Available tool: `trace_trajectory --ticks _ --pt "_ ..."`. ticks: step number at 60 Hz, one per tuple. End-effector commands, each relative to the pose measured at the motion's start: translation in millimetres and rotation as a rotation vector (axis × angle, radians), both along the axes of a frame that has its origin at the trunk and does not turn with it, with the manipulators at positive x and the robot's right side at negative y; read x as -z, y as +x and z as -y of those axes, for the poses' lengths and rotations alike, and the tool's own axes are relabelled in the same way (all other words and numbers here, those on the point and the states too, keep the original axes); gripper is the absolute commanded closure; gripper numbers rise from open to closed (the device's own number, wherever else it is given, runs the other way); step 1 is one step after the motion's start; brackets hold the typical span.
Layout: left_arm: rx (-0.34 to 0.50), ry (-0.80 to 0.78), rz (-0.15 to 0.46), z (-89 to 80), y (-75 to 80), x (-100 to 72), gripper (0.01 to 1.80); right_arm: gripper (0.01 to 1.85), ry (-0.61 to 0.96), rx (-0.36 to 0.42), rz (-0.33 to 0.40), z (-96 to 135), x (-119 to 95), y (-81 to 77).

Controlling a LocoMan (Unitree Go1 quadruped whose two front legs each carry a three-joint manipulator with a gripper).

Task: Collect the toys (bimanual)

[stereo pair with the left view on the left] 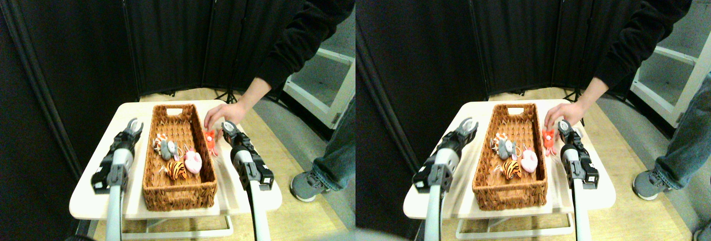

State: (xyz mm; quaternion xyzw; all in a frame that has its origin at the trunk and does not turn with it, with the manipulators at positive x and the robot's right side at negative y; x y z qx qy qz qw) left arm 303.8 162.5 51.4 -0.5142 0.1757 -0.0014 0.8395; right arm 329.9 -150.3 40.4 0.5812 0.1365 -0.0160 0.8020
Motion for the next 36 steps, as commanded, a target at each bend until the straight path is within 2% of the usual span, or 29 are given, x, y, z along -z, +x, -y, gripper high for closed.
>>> trace_trajectory --ticks 1,4,6,12,15,21,29,36 --pt "-0.028 0.020 0.026 -12.6 -4.2 0.8 1.72 1.85 -0.038 -0.007 0.014 -1 -3 2.1" --pt "-0.038 0.022 0.022 -17.0 -6.7 3.7 1.72 1.85 -0.074 -0.007 0.015 -2 -3 1.8" --pt "-0.054 0.030 0.022 -22.0 -9.4 8.7 1.73 1.85 -0.023 -0.009 0.000 -2 -1 2.2" --pt "-0.099 0.043 0.011 -31.5 -12.6 21.6 1.73 1.85 -0.011 -0.018 -0.014 -3 2 4.0" --pt "-0.105 0.040 0.004 -33.2 -12.8 24.8 1.73 1.83 -0.013 -0.022 -0.017 -3 2 4.8" --pt "-0.168 0.031 -0.022 -36.4 -14.1 33.4 1.72 1.79 -0.017 -0.022 -0.029 -4 3 7.2" --pt "-0.176 0.027 -0.027 -40.0 -13.7 40.0 1.72 1.72 0.007 -0.023 -0.074 -5 8 11.4" --pt "-0.188 0.038 -0.033 -42.3 -12.6 45.0 1.72 1.51 -0.045 -0.050 -0.131 -9 21 17.3"
